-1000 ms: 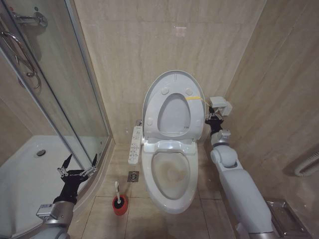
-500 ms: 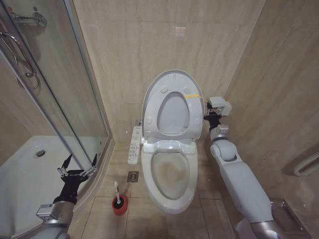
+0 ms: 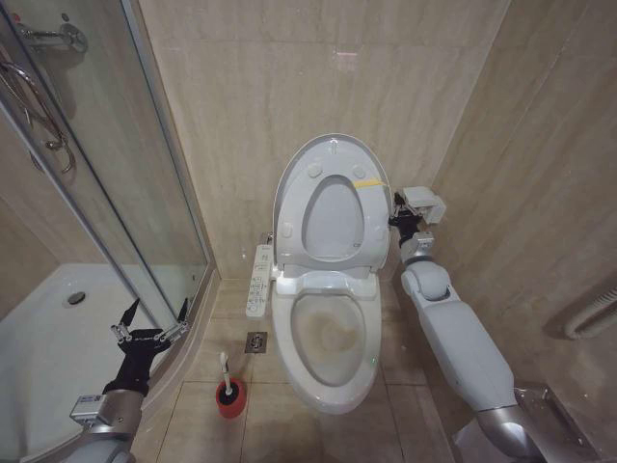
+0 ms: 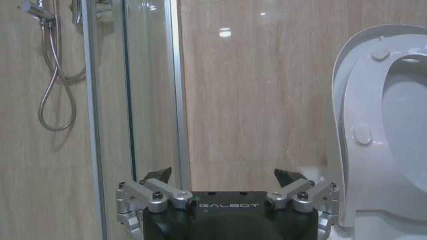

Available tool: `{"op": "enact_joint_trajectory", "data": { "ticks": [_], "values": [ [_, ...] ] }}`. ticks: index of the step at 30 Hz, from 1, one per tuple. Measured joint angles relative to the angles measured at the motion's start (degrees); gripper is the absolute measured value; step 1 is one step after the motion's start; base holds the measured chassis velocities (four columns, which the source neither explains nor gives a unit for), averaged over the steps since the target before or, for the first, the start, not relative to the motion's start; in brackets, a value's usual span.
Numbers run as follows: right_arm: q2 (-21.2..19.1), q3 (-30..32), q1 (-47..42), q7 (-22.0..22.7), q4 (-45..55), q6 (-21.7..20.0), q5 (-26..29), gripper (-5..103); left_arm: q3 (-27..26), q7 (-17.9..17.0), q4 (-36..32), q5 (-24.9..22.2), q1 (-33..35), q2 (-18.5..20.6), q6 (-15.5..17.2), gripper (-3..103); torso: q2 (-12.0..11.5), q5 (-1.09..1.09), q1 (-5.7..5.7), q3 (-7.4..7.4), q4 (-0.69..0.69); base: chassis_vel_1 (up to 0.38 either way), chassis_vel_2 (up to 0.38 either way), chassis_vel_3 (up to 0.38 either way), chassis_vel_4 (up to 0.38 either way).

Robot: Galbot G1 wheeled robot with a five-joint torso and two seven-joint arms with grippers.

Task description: Open the toilet lid, clean the toilet bowl with a toilet brush, close the toilet lid, and flush.

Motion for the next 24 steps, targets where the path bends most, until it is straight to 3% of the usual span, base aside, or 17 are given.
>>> {"op": "enact_joint_trajectory", "data": {
  "ticks": [24],
  "values": [
    [-1.4, 0.8, -1.3, 0.6, 2.4, -1.9, 0.5, 0, 0.0, 0.0, 0.0, 0.0, 0.0, 0.0, 0.0, 100, 0.0, 0.00, 0.00, 0.00, 0.00, 0.000, 0.000, 0.000, 0.000]
  ]
}}
